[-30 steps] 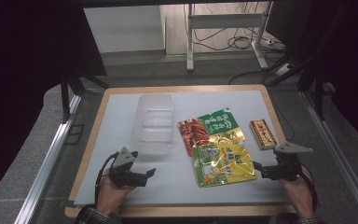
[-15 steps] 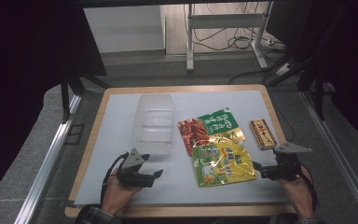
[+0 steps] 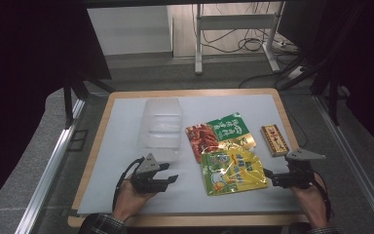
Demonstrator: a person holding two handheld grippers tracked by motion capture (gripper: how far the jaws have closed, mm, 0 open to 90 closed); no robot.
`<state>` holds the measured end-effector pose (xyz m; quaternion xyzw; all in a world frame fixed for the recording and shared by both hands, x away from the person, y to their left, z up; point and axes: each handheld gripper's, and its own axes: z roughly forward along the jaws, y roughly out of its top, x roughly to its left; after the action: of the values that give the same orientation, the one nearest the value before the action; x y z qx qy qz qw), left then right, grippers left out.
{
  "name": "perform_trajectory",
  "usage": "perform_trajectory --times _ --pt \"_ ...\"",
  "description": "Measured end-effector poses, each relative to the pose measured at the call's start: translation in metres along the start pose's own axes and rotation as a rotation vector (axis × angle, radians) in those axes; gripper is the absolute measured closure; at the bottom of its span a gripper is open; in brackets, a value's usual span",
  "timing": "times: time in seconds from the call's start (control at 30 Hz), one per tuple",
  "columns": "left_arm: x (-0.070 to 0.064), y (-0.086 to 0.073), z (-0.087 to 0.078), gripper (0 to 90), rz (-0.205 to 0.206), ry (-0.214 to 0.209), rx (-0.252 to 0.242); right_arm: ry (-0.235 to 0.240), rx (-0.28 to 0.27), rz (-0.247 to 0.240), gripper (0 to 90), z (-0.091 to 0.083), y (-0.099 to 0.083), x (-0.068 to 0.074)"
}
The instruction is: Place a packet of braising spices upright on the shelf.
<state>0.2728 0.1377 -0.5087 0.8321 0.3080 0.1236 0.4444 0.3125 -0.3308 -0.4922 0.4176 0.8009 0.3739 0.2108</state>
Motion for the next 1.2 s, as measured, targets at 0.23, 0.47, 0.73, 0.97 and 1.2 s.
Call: perform_trajectory --times 0.23,0.47,0.73,0.97,1.2 --pt "-0.005 0.006 0.014 53.9 0.024 -0.039 0.008 0.006 0.004 -0.002 0.5 0.001 0.0 0.001" --pt "-0.014 0.016 0.032 68.2 0.022 -0.09 0.006 0.022 0.021 -0.008 0.6 0.003 0.001 0.003" --pt "-0.024 0.028 0.051 81.3 0.054 -0.132 -0.006 0.036 0.039 -0.015 0.7 0.004 0.002 0.005" --pt "-0.031 0.039 0.07 89.5 0.092 -0.158 -0.002 0.04 0.047 -0.019 0.5 0.005 0.001 0.005" --pt "-0.032 0.047 0.091 89.6 0.11 -0.155 0.001 0.048 0.046 -0.017 0.5 0.005 0.001 0.005"
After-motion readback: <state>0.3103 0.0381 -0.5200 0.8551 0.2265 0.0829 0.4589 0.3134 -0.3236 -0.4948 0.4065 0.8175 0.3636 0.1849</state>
